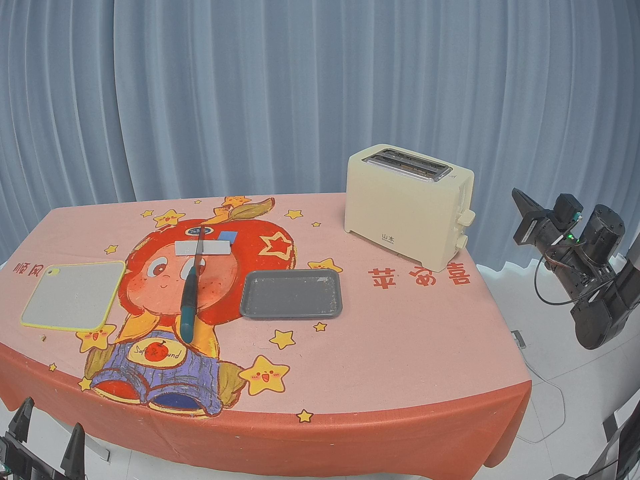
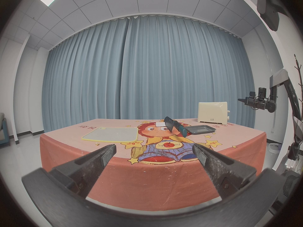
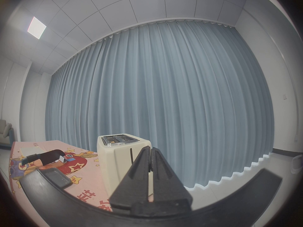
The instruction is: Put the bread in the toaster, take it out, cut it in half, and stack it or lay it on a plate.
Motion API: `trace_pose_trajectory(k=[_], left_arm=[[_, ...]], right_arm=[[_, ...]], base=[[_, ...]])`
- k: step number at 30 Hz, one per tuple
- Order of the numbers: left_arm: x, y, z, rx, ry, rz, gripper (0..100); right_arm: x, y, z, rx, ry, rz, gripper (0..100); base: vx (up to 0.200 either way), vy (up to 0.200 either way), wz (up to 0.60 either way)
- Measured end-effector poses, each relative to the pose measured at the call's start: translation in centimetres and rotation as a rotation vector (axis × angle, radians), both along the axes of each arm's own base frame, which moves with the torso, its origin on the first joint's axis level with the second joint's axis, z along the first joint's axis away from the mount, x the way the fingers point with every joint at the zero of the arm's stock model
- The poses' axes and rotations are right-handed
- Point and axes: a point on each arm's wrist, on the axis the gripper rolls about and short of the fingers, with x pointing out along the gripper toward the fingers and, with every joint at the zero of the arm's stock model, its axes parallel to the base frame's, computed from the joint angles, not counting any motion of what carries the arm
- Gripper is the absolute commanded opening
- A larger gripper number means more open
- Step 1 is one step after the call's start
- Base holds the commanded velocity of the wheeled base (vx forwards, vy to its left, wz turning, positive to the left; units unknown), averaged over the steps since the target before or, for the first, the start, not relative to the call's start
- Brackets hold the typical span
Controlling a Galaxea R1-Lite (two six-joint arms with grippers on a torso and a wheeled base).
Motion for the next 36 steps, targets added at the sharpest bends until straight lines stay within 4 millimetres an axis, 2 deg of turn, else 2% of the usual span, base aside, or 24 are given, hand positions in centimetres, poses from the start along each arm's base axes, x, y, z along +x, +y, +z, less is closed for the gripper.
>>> trace_pose_trajectory(k=[18,36], left_arm=[[0.0,0.0,0.0,0.0,0.0,-0.001,100],[0.0,0.0,0.0,0.0,0.0,-0.001,100]], right_arm=[[-0.6,-0.2,-1.1,-0.047,0.045,-0.01,0],[-1.7,1.7,-6.0,-0.091,0.233,0.07,0]], base=[[0.0,0.0,0.0],[0.0,0.0,0.0]])
